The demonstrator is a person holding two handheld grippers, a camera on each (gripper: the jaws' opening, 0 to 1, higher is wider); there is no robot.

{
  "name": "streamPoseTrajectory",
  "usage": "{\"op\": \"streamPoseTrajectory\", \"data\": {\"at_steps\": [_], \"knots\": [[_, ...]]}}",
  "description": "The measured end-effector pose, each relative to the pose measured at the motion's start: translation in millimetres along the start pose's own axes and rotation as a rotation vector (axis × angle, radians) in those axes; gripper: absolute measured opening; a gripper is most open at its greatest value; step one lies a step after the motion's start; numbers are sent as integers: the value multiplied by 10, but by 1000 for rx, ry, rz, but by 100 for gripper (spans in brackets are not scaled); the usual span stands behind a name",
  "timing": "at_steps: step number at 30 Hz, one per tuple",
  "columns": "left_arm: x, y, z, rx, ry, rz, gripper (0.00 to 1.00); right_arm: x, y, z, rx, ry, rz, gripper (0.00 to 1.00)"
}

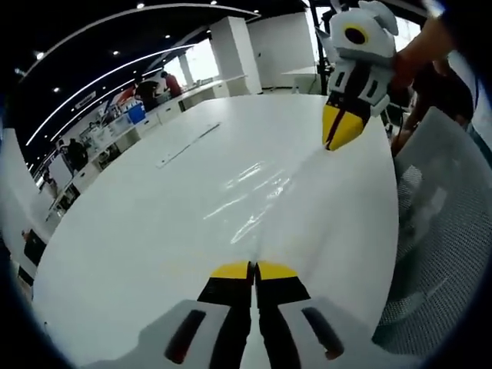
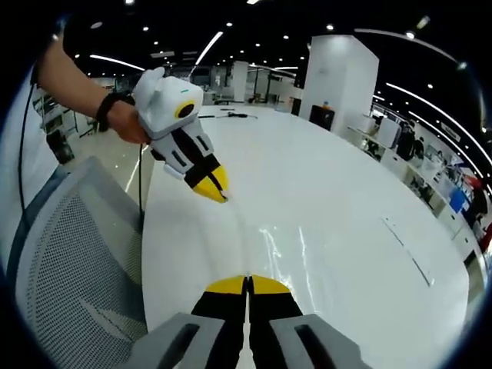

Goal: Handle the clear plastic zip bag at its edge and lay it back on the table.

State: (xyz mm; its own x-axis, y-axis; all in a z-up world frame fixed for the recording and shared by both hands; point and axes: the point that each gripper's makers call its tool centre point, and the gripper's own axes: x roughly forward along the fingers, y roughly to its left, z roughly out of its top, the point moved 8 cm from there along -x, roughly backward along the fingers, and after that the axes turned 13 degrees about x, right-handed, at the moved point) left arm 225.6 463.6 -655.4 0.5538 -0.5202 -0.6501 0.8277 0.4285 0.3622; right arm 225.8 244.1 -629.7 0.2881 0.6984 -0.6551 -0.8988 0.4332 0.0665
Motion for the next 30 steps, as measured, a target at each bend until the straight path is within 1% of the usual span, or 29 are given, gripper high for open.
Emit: {"op": "streamPoseTrajectory", "data": {"at_steps": [7,13,17,20,24,30], "knots": [[1,18,-12,-20,0,6,0,11,-14,-36,15,-1,-7,0],[-20,23,28,-24,-7,17,0,46,-4,-87,24,9,-9,0],[-40,13,64,-17,-7,12,0,68,-20,-119,12,20,-18,0],[-37,3,78,-5,-3,-1,0,65,-14,-97,16,13,-22,2],[-40,-20,114,-12,-4,-10,0,80,-1,-41,-9,12,-18,6],[-28,-45,165,-10,-13,-25,0,98,52,131,-51,-14,-16,7]]}}
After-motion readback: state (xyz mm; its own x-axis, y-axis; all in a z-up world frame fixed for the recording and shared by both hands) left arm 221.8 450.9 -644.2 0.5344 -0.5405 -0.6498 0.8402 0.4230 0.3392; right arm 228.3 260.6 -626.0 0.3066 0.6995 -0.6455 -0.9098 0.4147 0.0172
